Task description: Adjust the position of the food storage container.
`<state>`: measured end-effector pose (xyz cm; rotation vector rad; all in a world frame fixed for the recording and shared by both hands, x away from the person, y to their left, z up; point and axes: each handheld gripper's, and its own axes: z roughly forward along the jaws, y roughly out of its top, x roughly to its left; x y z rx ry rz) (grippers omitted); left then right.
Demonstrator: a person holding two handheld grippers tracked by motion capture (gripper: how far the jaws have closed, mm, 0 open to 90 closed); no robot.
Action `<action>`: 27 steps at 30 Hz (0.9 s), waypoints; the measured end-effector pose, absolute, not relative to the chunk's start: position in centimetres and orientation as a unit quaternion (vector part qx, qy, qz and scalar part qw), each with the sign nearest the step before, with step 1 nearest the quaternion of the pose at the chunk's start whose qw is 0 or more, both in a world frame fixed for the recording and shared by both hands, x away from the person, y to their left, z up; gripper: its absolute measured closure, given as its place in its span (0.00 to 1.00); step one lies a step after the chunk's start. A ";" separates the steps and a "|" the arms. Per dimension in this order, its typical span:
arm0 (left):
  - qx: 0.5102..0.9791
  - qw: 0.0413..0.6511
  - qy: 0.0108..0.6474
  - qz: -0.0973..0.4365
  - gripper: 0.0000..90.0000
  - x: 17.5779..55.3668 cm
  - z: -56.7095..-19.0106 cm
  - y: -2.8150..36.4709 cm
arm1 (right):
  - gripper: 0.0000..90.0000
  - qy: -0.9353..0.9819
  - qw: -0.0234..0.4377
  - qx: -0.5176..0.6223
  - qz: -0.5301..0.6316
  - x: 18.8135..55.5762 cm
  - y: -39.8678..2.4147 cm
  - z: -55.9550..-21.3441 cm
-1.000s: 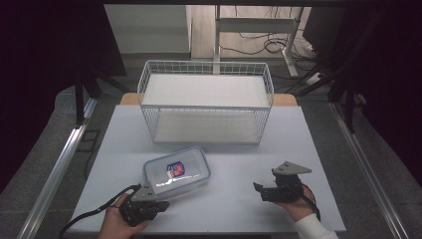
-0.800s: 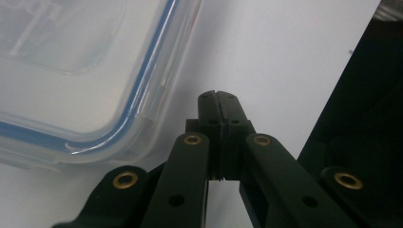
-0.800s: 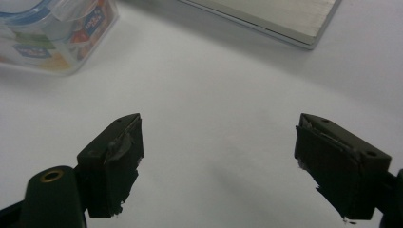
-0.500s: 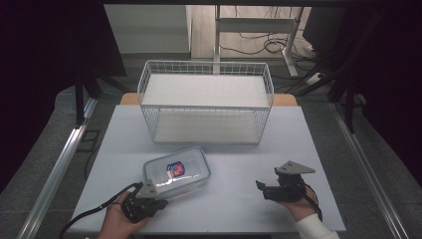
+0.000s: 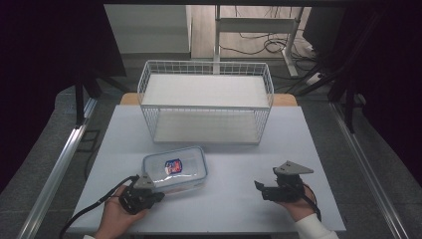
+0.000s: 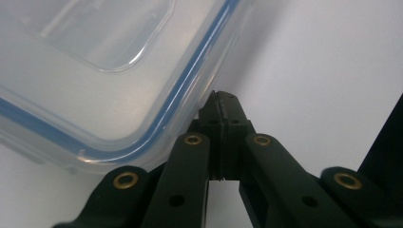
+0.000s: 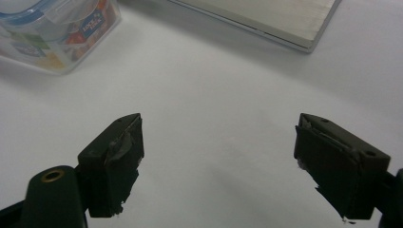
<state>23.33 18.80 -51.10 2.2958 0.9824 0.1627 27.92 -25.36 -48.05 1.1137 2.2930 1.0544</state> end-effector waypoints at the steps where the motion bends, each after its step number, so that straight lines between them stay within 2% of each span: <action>1: 0.869 0.314 0.378 0.063 1.00 23.5 -51.2 19.0 | 0.19 0.816 0.190 0.396 0.376 27.9 -25.3 -48.0; 10: 0.864 0.304 0.395 0.077 1.00 24.5 -51.1 19.7 | 0.19 0.818 0.189 0.396 0.372 28.0 -25.3 -48.2; 18: 0.853 0.326 0.397 0.086 1.00 22.8 -49.5 20.5 | 0.19 0.817 0.188 0.399 0.373 27.9 -25.3 -48.2; 22: 0.826 0.358 0.423 0.107 1.00 22.2 -47.6 22.7 | 0.19 0.816 0.184 0.399 0.377 27.9 -25.3 -48.2; 24: 0.793 0.386 0.460 0.103 1.00 23.1 -46.8 24.7 | 0.19 0.814 0.182 0.401 0.379 28.0 -25.3 -48.2; 27: 0.781 0.377 0.485 0.112 1.00 24.0 -46.9 25.7 | 0.19 0.813 0.182 0.402 0.380 28.0 -25.3 -48.1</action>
